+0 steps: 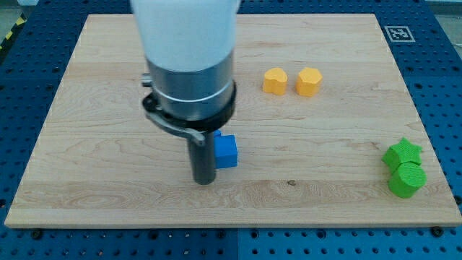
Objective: Slide blue triangle to above the green star
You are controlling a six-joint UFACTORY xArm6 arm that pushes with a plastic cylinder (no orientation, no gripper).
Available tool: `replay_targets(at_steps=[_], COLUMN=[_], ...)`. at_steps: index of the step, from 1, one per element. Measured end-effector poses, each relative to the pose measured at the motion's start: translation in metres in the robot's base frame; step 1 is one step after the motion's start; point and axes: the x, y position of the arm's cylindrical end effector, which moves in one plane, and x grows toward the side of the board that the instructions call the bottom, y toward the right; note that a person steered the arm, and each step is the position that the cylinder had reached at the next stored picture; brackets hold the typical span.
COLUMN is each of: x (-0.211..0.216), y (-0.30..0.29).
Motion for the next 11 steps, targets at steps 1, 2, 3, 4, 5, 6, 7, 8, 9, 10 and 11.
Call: replay_targets(at_steps=[1,2,3,4,5,6,7,8,9,10,11], x=[0.000,0.004,0.001,-0.021,-0.036,-0.037,-0.044,-0.057,-0.078,-0.090,-0.090], y=[-0.020,-0.009,-0.001,-0.025,-0.040,-0.025,0.008,0.042,0.043,0.043,0.035])
